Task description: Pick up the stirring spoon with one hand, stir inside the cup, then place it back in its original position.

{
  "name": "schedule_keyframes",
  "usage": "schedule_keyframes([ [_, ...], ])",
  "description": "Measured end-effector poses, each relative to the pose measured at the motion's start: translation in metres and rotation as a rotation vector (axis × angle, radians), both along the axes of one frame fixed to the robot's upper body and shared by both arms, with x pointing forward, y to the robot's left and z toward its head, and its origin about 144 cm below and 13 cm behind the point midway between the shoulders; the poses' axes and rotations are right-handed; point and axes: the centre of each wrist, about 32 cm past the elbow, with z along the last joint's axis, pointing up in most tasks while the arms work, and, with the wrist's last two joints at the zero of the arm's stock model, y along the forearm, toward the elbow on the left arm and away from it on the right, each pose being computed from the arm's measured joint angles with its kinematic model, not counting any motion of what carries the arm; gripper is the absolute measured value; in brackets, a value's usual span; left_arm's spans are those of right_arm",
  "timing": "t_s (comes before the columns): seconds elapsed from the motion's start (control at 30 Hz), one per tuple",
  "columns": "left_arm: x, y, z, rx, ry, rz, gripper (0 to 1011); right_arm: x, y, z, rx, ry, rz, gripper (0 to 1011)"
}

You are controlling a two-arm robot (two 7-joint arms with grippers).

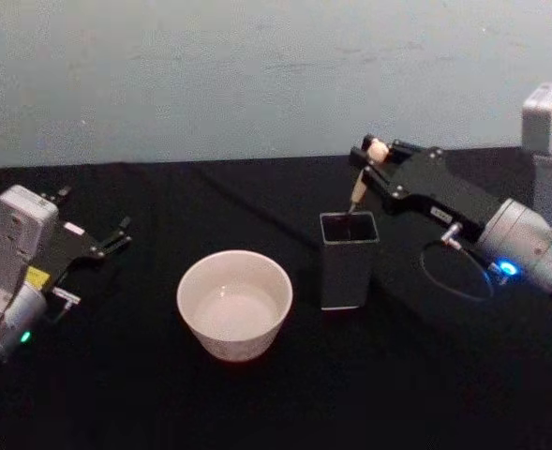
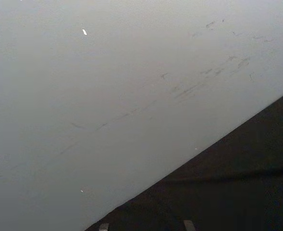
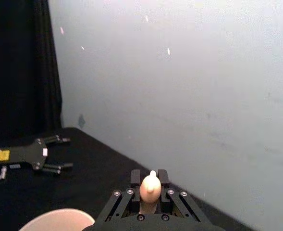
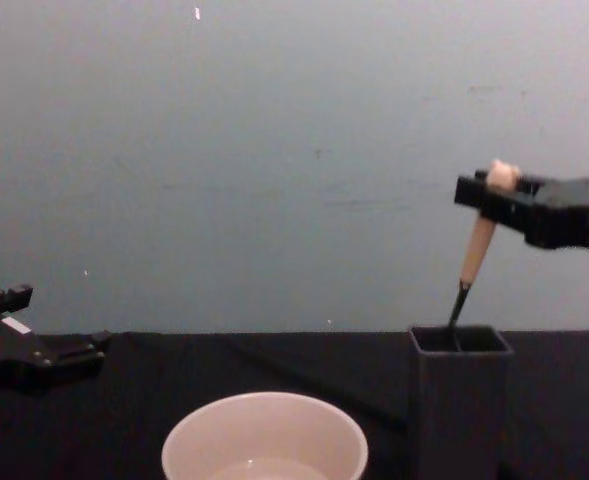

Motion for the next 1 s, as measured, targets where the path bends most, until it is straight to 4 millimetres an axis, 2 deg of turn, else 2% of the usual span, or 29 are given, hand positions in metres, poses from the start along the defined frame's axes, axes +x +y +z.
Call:
schedule_keyframes([
  [0.23,0.000,0.000,0.000,0.000,0.000,0.000,1001,0.004,-0.004,0.016,0.008,-0.080,0.038,214],
  [0.53,0.000,0.000,0.000,0.000,0.000,0.000,1001,0.012,0.000,0.025,0.020,-0.129,0.081,214],
  [1.0,0.000,0.000,0.000,0.000,0.000,0.000,1001,0.030,0.041,0.007,0.021,-0.116,0.303,214],
])
